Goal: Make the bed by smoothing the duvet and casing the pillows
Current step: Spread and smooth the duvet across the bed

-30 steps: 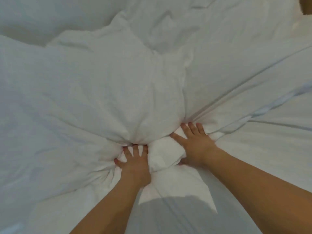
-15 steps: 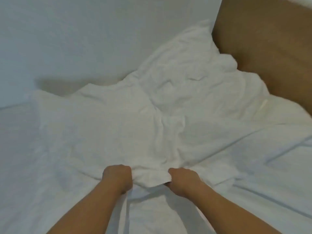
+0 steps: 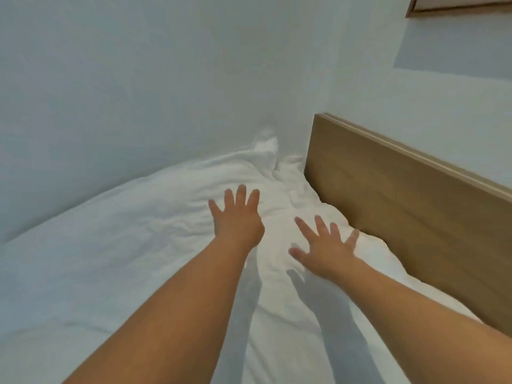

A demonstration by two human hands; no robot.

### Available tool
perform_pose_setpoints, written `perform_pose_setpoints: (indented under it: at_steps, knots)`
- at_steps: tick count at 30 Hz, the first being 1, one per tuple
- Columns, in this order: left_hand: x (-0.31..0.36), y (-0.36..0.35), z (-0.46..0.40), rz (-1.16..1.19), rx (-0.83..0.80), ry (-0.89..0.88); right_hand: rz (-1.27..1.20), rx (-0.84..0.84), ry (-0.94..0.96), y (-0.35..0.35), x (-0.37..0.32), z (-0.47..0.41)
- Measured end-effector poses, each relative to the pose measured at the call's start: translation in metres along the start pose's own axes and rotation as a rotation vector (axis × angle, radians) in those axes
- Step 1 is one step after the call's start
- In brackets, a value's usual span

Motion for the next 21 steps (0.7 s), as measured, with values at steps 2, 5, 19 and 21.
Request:
perform_pose_setpoints:
  at_steps: [2, 5, 19, 21]
  knots:
    - [-0.023, -0.069, -0.034, 0.1, -0.183, 0.066, 0.058, -0.077, 0.014, -0.09, 0.024, -0.017]
    - [-0.019, -0.17, -0.101, 0.229, -0.249, 0.043, 0.051, 0.141, 0.062, -0.19, 0.045, -0.038]
    - [0.037, -0.26, -0.188, 0.432, 0.28, 0.035, -0.012, 0.666, 0.12, -0.251, 0.045, -0.111]
    - [0.074, -0.248, -0.213, 0.368, 0.155, -0.045, -0.027, 0.662, 0.117, -0.25, 0.047, -0.112]
Point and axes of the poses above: each hand's wrist, its own z-axis away from the middle knuckle, its own y-axis out of the back of the hand, x = y × z, the point moved 8 cm from there along -z, towards the middle knuckle
